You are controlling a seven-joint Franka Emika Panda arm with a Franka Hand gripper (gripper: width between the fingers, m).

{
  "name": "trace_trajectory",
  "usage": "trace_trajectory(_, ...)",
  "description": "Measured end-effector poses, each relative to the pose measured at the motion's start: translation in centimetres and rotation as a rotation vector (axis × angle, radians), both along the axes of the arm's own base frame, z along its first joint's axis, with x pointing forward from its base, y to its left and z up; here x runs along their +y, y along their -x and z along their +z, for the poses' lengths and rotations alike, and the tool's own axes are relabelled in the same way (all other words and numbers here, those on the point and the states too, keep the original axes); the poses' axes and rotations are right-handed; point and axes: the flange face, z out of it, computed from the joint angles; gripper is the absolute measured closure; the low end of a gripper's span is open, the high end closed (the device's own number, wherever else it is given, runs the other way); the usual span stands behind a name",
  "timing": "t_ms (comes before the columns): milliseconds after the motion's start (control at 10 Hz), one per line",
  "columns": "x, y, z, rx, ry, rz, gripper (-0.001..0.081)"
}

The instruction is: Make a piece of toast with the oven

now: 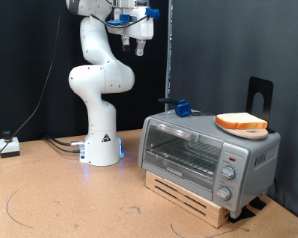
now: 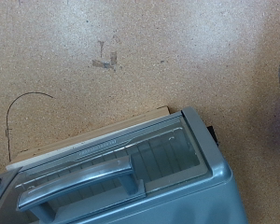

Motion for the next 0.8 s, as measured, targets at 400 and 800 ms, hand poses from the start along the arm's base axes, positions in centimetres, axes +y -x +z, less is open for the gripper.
trace_trajectory(400, 0.6, 0.11, 0.88, -0.066, -0.032, 0.426, -0.0001)
trace_trajectory(800, 0.47, -0.61, 0.82, -0.123, -0.016, 0.706, -0.0001)
